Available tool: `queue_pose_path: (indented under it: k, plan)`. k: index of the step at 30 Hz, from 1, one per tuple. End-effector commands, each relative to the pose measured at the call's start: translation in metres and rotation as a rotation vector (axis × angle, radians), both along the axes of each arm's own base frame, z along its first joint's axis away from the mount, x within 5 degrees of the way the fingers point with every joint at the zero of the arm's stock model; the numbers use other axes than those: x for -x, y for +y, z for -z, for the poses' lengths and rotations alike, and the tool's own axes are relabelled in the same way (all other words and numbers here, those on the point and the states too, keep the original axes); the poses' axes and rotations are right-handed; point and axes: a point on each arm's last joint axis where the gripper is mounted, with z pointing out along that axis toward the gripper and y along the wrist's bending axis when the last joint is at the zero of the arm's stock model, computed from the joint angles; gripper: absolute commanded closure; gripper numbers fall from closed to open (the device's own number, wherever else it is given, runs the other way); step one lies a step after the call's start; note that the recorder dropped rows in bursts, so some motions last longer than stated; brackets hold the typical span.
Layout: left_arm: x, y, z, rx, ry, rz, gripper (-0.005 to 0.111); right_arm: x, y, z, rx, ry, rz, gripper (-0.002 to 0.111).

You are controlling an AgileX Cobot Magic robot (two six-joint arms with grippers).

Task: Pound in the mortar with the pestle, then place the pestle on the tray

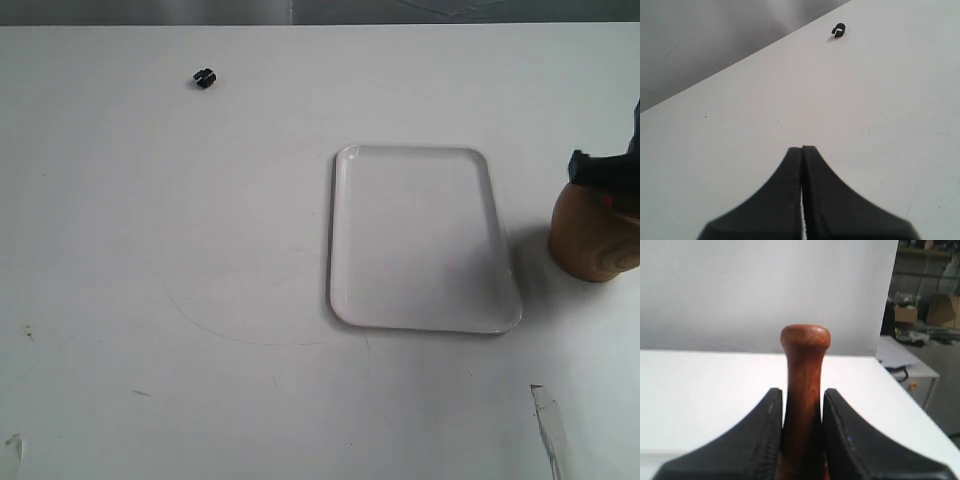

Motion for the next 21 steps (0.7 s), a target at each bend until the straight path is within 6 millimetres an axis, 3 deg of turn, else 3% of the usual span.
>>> queue_pose_path:
  k: [1, 5, 14, 17, 21]
  plan:
    - [0.000, -0.001, 0.000, 0.015, -0.004, 0.006, 0.107, -0.005, 0.004, 0.025, -0.006, 0.094, -0.012, 0.108]
    - [0.000, -0.001, 0.000, 0.015, -0.004, 0.006, 0.107, -0.008, 0.007, 0.021, 0.002, 0.072, -0.029, 0.108]
    - [0.000, -0.001, 0.000, 0.015, -0.004, 0.006, 0.107, 0.016, -0.004, -0.061, -0.082, -0.289, -0.039, 0.108]
    - [0.000, -0.001, 0.000, 0.015, -0.004, 0.006, 0.107, 0.021, -0.007, -0.065, -0.078, -0.263, -0.032, 0.108]
    - [0.000, -0.001, 0.000, 0.015, -0.004, 0.006, 0.107, 0.016, -0.007, -0.053, -0.062, -0.191, -0.014, 0.108]
